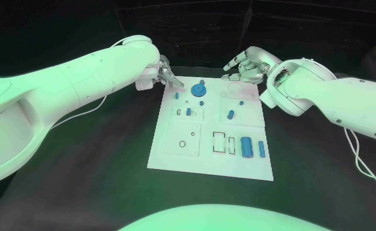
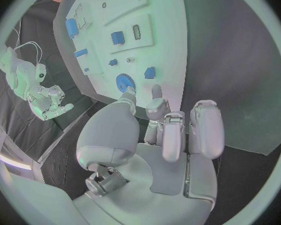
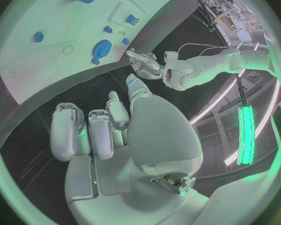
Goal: Assemble the parts on the task board
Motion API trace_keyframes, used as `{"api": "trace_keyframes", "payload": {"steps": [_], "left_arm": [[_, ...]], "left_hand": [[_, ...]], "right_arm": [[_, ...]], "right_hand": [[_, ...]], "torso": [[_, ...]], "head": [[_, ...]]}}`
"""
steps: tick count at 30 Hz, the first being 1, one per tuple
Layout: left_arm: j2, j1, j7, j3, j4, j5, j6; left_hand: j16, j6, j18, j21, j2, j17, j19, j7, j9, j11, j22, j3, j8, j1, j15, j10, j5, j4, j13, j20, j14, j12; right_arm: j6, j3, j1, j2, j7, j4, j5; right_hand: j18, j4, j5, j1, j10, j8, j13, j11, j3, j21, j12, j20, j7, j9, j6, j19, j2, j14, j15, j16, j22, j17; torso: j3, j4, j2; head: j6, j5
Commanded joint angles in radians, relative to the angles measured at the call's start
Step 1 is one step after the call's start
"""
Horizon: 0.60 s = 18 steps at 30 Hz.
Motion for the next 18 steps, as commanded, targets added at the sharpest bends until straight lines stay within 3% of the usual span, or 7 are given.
{"api": "trace_keyframes", "payload": {"steps": [1,18], "left_arm": [[0.009,-0.002,0.049,-0.001,-0.013,-0.008,-0.009],[0.041,-0.015,0.039,-0.004,-0.049,-0.009,0.051]], "left_hand": [[0.003,0.007,0.004,0.004,0.004,0.263,0.015,0.0,0.001,0.003,0.027,-0.006,-0.002,0.002,0.004,0.006,-0.004,0.001,0.001,0.003,0.106,0.003],[0.003,0.01,0.003,0.006,0.018,0.263,0.016,-0.001,0.003,0.001,0.03,-0.021,-0.001,0.043,0.002,0.006,-0.003,-0.011,0.0,0.001,0.106,0.003]], "right_arm": [[-0.008,0.001,0.002,0.002,0.011,0.002,0.002],[-0.012,0.001,0.002,0.006,0.016,-0.001,0.013]], "right_hand": [[0.018,0.002,0.003,0.001,-0.008,0.004,-0.001,0.0,-0.004,-0.005,-0.003,0.002,0.0,-0.002,-0.006,-0.005,0.008,0.064,-0.008,-0.006,-0.001,0.089],[0.018,0.003,0.02,0.007,-0.008,0.004,-0.001,0.0,-0.005,-0.006,-0.003,0.001,0.0,-0.002,-0.008,-0.005,0.014,0.064,-0.008,-0.007,-0.002,0.09]], "torso": [[0.0004,0.0021,0.0],[-0.0006,0.0026,-0.001]], "head": [[-0.002,-0.002],[-0.004,-0.002]]}}
